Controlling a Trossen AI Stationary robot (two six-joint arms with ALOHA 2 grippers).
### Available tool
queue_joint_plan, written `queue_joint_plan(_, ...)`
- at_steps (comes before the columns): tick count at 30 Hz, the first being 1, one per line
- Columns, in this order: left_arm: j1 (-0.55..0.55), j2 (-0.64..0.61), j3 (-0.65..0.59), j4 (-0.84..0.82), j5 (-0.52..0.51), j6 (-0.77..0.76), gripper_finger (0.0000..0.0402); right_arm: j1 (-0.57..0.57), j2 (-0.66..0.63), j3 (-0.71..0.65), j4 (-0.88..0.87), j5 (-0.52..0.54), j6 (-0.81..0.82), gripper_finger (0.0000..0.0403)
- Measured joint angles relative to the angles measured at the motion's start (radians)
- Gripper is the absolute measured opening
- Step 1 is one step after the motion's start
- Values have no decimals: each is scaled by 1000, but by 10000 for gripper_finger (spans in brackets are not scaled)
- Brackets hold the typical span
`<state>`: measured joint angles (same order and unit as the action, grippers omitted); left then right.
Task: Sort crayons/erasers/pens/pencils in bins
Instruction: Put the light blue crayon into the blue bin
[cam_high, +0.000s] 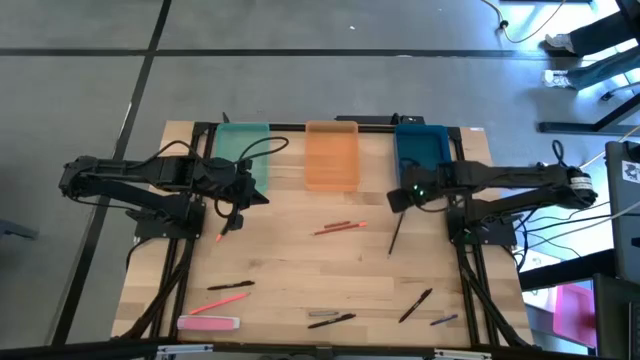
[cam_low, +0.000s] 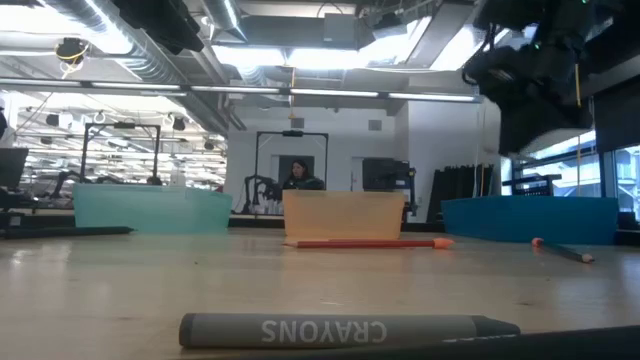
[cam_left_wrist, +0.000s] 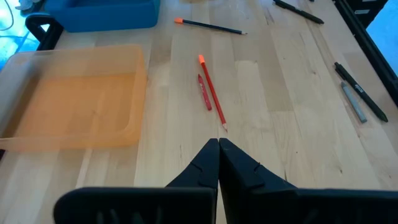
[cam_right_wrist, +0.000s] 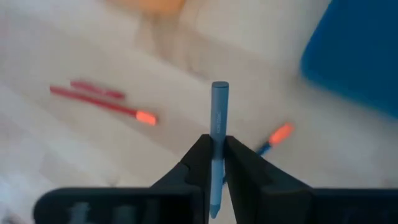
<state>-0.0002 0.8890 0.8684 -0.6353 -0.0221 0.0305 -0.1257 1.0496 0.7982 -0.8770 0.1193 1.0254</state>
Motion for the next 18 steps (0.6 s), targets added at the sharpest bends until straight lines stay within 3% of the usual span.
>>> queue_joint_plan(8,0,0,0,0,0,0,0,-163,2,162,-128,191,-159,43)
queue_joint_plan(18,0,0,0,0,-18,0,0,-483,111,173,-128,167,-306,44)
